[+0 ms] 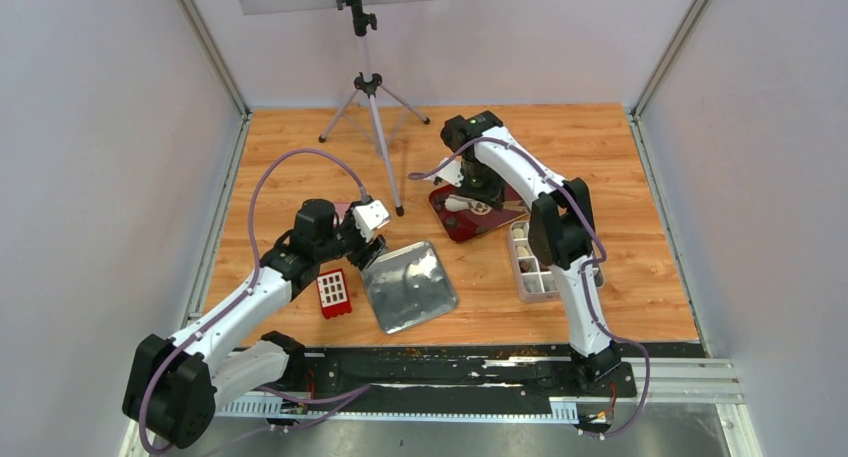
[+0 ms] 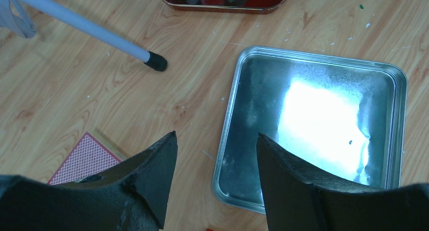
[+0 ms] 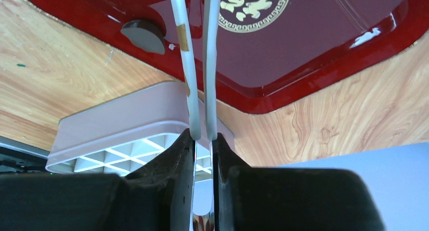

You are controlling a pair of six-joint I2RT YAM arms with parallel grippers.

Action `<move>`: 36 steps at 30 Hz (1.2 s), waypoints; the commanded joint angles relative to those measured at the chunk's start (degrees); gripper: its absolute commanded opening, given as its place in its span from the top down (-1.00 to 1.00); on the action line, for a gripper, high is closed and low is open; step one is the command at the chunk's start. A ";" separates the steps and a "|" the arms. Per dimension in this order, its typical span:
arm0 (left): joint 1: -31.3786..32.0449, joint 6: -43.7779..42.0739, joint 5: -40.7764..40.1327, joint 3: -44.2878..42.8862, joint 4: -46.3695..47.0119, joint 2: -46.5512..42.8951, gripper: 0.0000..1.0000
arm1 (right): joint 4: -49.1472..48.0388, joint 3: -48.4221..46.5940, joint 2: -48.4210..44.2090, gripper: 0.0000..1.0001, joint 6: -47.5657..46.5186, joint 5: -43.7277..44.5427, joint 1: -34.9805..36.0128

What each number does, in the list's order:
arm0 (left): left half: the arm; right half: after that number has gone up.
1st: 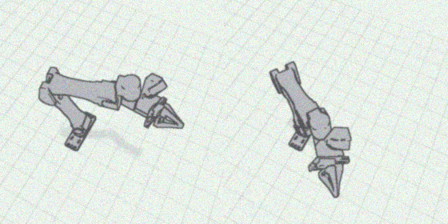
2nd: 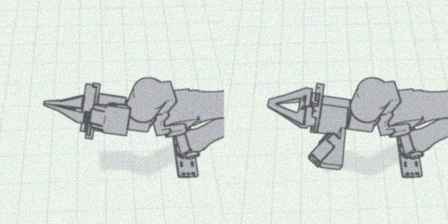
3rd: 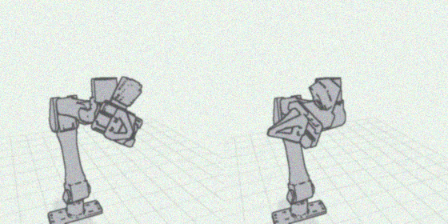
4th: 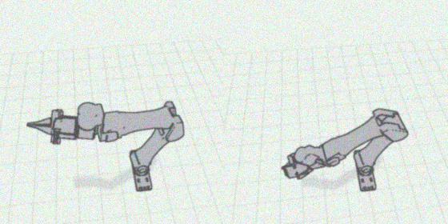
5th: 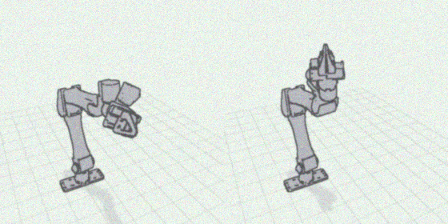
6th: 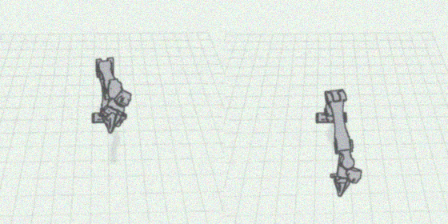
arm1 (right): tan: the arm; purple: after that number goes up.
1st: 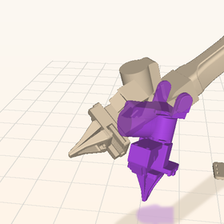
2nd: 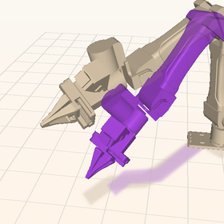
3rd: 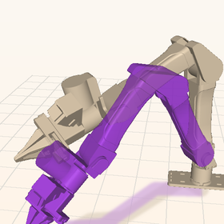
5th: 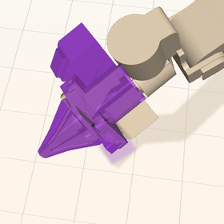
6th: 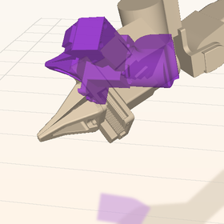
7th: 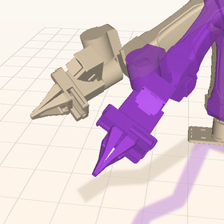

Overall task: Pack the chocolate
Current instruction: Pick up the fake chocolate from the plate, then place the fake chocolate in the packing box.

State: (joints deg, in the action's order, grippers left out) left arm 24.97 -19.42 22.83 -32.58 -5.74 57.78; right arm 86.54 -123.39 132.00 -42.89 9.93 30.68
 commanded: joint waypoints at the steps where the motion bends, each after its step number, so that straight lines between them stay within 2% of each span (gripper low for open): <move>1: -0.45 0.23 0.81 -1.34 2.21 0.48 -0.34 | 1.96 -1.25 -7.55 0.83 1.20 -0.05 -0.14; 10: -0.45 0.66 1.32 -1.92 2.97 1.57 -0.34 | 5.50 3.14 -15.34 0.83 3.61 0.56 -1.26; 18: -0.45 0.80 1.45 -2.14 4.07 2.55 -0.34 | 5.57 24.57 -32.91 0.83 3.83 7.05 -4.94; 23: -0.45 1.04 1.73 -1.95 4.18 2.71 -0.35 | 5.60 38.27 -45.79 0.83 0.66 12.91 -11.60; 27: -0.45 1.52 2.19 -1.64 4.73 3.25 -0.34 | 5.64 46.77 -53.35 0.83 -6.16 17.59 -18.49; 31: -0.45 2.02 2.39 -1.37 5.12 3.19 -0.34 | 5.62 49.63 -56.46 0.83 -11.34 18.95 -24.68; 36: -0.45 1.87 2.31 -1.11 4.90 3.05 -0.35 | 5.59 50.65 -56.70 0.80 -14.91 20.10 -29.15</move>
State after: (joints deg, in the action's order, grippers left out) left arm 24.97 -18.48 23.92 -32.58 -3.16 60.97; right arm 90.45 -73.56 76.27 -52.75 26.68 3.79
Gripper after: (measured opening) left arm 0.673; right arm 0.156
